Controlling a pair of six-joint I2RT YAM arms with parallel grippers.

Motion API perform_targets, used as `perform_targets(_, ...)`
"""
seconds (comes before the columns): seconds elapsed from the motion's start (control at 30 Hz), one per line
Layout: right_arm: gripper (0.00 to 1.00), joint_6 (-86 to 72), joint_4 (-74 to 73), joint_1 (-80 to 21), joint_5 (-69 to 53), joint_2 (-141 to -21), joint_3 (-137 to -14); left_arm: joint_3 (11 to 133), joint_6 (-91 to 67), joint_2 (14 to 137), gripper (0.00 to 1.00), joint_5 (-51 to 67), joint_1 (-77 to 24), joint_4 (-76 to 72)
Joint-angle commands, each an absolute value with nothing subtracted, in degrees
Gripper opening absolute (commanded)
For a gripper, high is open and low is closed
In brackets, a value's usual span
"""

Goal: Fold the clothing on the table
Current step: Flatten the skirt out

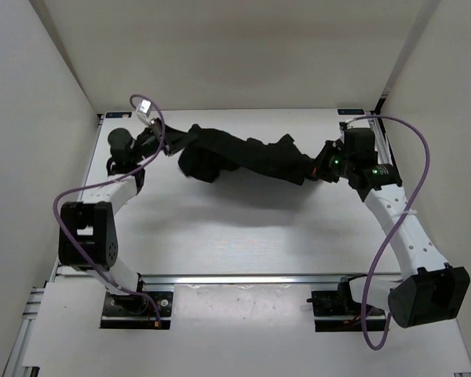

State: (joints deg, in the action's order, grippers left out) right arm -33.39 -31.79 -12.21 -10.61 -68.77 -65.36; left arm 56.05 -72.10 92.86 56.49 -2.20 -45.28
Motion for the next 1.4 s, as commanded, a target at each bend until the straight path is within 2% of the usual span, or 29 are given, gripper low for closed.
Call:
perform_targets(0.0, 0.00, -27.69, -32.34, -14.23, -10.28, -66.01, -64.00, 47.58, -76.73, 85.97, 0.00, 59.85, 0.00, -51.07)
perform_targets(0.1, 0.00, -26.64, -33.65, -18.79, -8.27, -60.92, -61.61, 39.49, -77.52, 77.72, 0.00, 62.31, -0.09, -51.59)
perform_targets(0.3, 0.00, -26.72, -39.71, -31.80, -2.12, -47.21, -61.34, 30.34, -91.82, 62.33, 0.00, 63.02, -0.53, -67.84)
perform_targets(0.43, 0.00, -29.87, -44.38, -41.37, 4.20, -40.71, -64.15, 30.23, -103.07, 52.59, 0.00, 63.02, 2.55, -77.85)
perform_targets(0.57, 0.00, -29.10, -45.26, -44.47, 11.49, -40.33, -68.37, 32.25, -104.08, 52.38, 0.00, 62.40, 4.30, -76.75)
perform_targets(0.63, 0.00, -26.65, -44.48, -42.55, 12.04, -43.23, -69.78, 32.52, -100.74, 54.13, 0.00, 62.49, 5.62, -71.23)
perform_targets(0.67, 0.00, -24.98, -44.21, -38.54, 11.61, -46.37, -71.09, 32.69, -97.94, 55.88, 0.00, 61.97, 6.41, -68.15)
perform_targets(0.7, 0.00, -23.92, -42.56, -35.89, 6.99, -48.23, -71.19, 33.74, -96.00, 58.07, 0.00, 62.05, 6.94, -65.59)
perform_targets(0.77, 0.00, -22.67, -38.25, -17.42, -8.72, -54.28, -70.23, 35.85, -88.62, 62.11, 0.00, 61.53, 7.47, -53.14)
perform_targets(0.83, 0.00, -25.81, -27.92, -3.68, -29.54, -58.51, -63.84, 39.79, -77.05, 66.69, 0.00, 59.34, 7.91, -42.26)
perform_targets(0.87, 0.00, -26.54, -25.86, -0.73, -30.49, -61.93, -62.16, 40.68, -74.64, 70.19, 0.00, 57.67, 7.30, -37.92)
perform_targets(0.93, 0.00, -24.53, -21.47, -1.31, -25.69, -67.66, -61.35, 44.11, -66.66, 76.71, 0.00, 53.80, 5.63, -33.67)
perform_targets(1.1, 0.00, -25.40, -15.57, -0.27, -29.79, -85.49, -67.05, 55.52, -61.61, 96.90, 0.00, 47.29, -2.79, -30.58)
perform_targets(1.23, 0.00, -27.07, -12.40, -0.09, -30.32, -90.96, -70.48, 59.93, -67.66, 107.99, 0.00, 48.16, -5.80, -37.86)
perform_targets(1.3, 0.00, -27.25, -13.70, 1.13, -31.47, -90.36, -72.50, 59.77, -71.80, 109.42, 0.00, 49.04, -6.33, -42.53)
perform_targets(1.37, 0.00, -25.32, -15.90, 1.06, -30.41, -89.39, -71.81, 58.36, -69.97, 108.11, 0.00, 48.26, -5.98, -41.22)
